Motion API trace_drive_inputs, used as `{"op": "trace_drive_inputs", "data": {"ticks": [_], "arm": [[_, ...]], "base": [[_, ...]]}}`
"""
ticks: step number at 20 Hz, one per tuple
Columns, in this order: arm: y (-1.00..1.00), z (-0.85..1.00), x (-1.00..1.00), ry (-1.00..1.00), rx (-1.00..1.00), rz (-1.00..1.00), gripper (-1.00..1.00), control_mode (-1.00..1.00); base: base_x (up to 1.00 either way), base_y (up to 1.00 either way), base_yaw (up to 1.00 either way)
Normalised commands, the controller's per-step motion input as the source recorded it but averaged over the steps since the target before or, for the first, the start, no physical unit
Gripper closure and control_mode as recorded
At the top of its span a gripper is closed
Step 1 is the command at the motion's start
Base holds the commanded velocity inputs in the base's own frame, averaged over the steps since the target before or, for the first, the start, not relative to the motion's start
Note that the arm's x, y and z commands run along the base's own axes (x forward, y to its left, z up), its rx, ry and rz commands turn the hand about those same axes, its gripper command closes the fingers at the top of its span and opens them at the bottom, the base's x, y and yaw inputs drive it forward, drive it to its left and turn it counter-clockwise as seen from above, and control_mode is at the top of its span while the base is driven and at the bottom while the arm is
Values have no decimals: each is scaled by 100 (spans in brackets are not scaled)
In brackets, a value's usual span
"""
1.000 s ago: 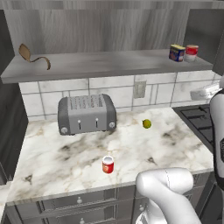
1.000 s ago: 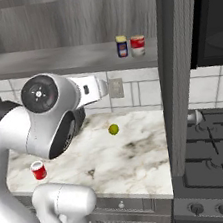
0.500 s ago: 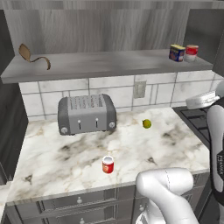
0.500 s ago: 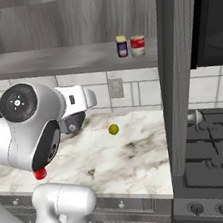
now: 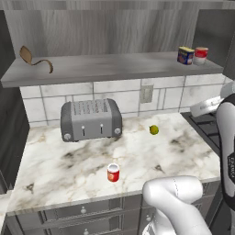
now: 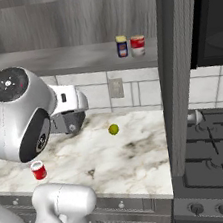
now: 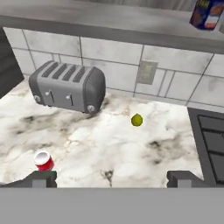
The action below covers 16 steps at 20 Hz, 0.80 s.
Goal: Pick the cans from the counter and place them in their designated side in the cabinet.
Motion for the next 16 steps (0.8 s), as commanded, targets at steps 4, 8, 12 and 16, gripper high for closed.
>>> {"op": "trace_drive_inputs", "data": {"ticks": [4,8,12,16], "arm": [[25,-13,-26,8,2,1,-100,-100],[32,-20,-44,3,1,2,-100,-100],[35,-20,-39,1,0,1,-100,-100],[28,-14,-13,2,1,0,-100,-100]], "base": [[0,0,0],[0,0,0],[0,0,0],[0,0,0]]}}
